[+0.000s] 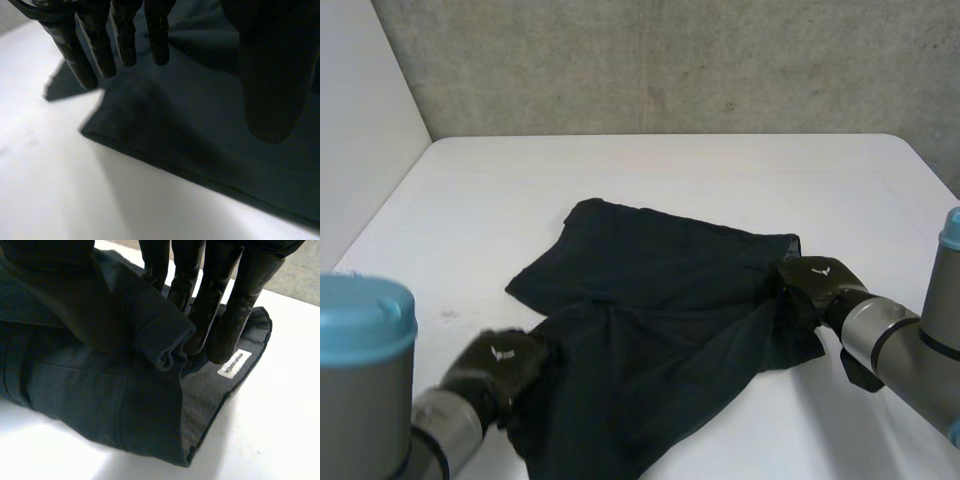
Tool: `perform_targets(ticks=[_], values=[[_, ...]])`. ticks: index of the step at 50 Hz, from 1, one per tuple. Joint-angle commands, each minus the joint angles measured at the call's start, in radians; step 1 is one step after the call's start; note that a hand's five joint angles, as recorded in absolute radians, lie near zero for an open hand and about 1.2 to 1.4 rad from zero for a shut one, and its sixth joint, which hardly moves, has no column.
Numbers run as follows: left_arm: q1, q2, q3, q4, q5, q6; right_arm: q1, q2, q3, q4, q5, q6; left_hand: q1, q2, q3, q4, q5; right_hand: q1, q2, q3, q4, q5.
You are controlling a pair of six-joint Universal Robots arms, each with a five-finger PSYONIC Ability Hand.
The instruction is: Fold the shorts.
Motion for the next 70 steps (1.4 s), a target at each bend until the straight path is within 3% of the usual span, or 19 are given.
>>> perform_targets(ticks=[1,8,14,30,45,49,50,53,56,61,63,70], values=[[-0.076,-0.005,-0.027,-0.028,-0.006,-0.127,0.035,0.04,-0.054,0.004,0.009,0.041,0.02,0.048,0.042,0.049,0.057,0.455,0.223,0.216,0.205,0.279],[-0.131,-0.021,-0.012,-0.039,-0.009,-0.233,0.06,0.041,-0.05,0.001,0.009,0.041,0.034,0.062,0.057,0.064,0.071,0.455,0.223,0.216,0.205,0.279],[-0.197,-0.071,0.016,-0.038,-0.017,-0.255,0.068,0.035,-0.044,-0.002,0.009,0.039,0.034,0.062,0.057,0.064,0.072,0.455,0.223,0.216,0.205,0.279],[-0.355,-0.139,0.049,0.03,-0.147,-0.317,0.051,0.033,-0.039,-0.017,0.026,0.056,0.061,0.089,0.083,0.091,0.098,0.455,0.223,0.216,0.205,0.279],[-0.387,-0.2,0.071,0.056,-0.195,-0.317,0.048,0.043,-0.038,-0.033,0.069,0.075,0.069,0.097,0.092,0.099,0.107,0.455,0.223,0.216,0.205,0.279],[-0.395,-0.225,0.078,0.073,-0.231,-0.316,0.048,0.043,-0.038,-0.034,0.069,0.076,0.365,0.393,0.387,0.395,0.402,0.455,0.223,0.216,0.205,0.279],[-0.396,-0.232,0.085,0.081,-0.262,-0.314,0.048,0.044,-0.038,-0.034,0.07,0.078,0.648,0.676,0.67,0.678,0.685,0.455,0.223,0.216,0.205,0.279],[-0.396,-0.243,0.092,0.091,-0.323,-0.307,0.048,0.044,-0.036,-0.037,0.072,0.078,1.025,1.053,1.048,1.055,1.063,0.455,0.223,0.216,0.205,0.279],[-0.395,-0.24,0.104,0.09,-0.388,-0.291,0.048,0.041,-0.032,-0.042,0.081,0.075,1.026,1.054,1.048,1.056,1.063,0.455,0.223,0.216,0.205,0.279],[-0.369,-0.173,0.108,0.085,-0.392,-0.189,0.06,0.03,-0.03,-0.026,0.07,0.046,1.026,1.054,1.048,1.056,1.063,0.455,0.223,0.216,0.205,0.279],[-0.315,-0.093,0.103,0.085,-0.388,-0.109,0.066,0.024,-0.03,-0.016,0.062,0.01,1.026,1.054,1.048,1.056,1.063,0.455,0.223,0.216,0.205,0.279],[-0.153,0.013,0.109,0.071,-0.27,0.132,0.072,-0.078,0.033,0.18,0.058,-0.408,1.026,1.054,1.048,1.056,1.063,0.455,0.223,0.216,0.205,0.279]])
